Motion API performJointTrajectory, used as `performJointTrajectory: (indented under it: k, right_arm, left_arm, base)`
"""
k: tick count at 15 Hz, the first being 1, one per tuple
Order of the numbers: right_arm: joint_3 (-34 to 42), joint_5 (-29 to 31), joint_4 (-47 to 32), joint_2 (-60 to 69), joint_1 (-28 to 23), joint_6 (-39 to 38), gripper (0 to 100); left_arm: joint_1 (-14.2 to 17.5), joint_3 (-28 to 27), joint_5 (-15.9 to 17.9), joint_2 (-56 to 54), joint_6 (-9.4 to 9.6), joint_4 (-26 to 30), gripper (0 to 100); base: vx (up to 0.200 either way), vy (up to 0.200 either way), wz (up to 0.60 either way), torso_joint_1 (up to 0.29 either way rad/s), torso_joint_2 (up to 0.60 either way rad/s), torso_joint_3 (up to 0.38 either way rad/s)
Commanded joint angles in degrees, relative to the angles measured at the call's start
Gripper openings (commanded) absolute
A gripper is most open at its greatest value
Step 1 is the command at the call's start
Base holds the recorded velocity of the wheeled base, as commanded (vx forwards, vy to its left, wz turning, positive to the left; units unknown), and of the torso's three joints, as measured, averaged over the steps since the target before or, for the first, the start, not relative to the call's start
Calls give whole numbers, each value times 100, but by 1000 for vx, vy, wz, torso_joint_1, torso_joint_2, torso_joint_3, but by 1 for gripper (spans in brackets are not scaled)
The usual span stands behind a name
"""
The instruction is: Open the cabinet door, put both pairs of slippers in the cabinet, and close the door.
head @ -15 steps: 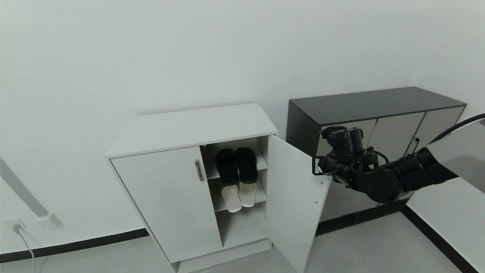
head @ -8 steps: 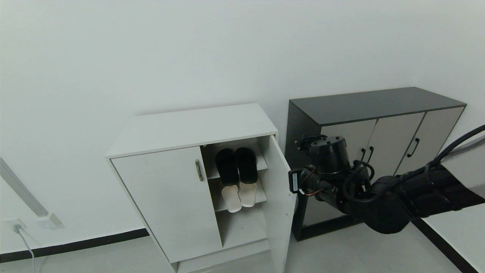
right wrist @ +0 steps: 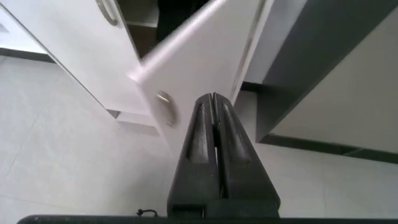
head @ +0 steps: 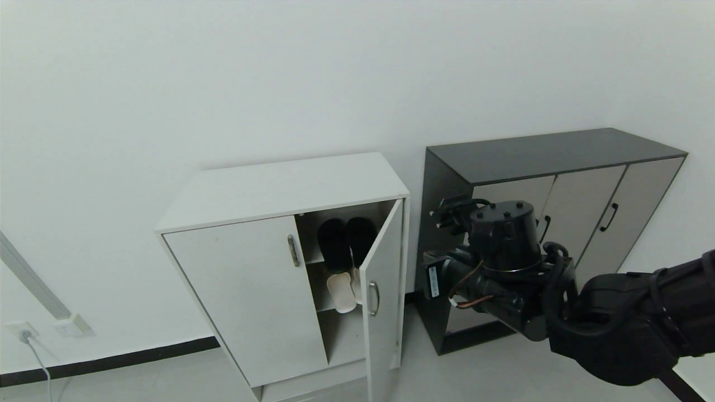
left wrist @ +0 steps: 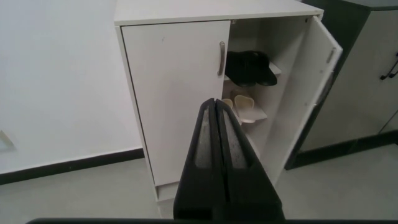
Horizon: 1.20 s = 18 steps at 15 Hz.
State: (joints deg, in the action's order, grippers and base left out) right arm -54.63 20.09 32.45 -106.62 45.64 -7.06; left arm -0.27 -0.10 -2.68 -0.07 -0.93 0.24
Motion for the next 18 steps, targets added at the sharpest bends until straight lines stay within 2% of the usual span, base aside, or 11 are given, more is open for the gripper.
performJointTrajectory:
  k: [1,3,9,15,18]
  right_arm:
    - [84,4,-2,62,50,3,0]
    - [154,4,60,18,59,-15,0]
    - [506,-5,446,-26,76,-15,0]
    - [611,12,692,-70,68,11,0]
    - [998,30,1035,27,68,20,0]
  left_arm:
    - [0,1,-4,7,-4,2,0]
    - [0,1,-4,7,-4,2,0]
    - [0,1,-4,7,-4,2,0]
    - [-8,1,-4,7,-4,2,0]
    - [-8,1,-4,7,-4,2,0]
  base:
    - [0,0,0,0,0,0]
    - [0,0,0,0,0,0]
    - [0,0,600,4,3,1]
    - [0,0,0,0,0,0]
    - [0,0,0,0,0,0]
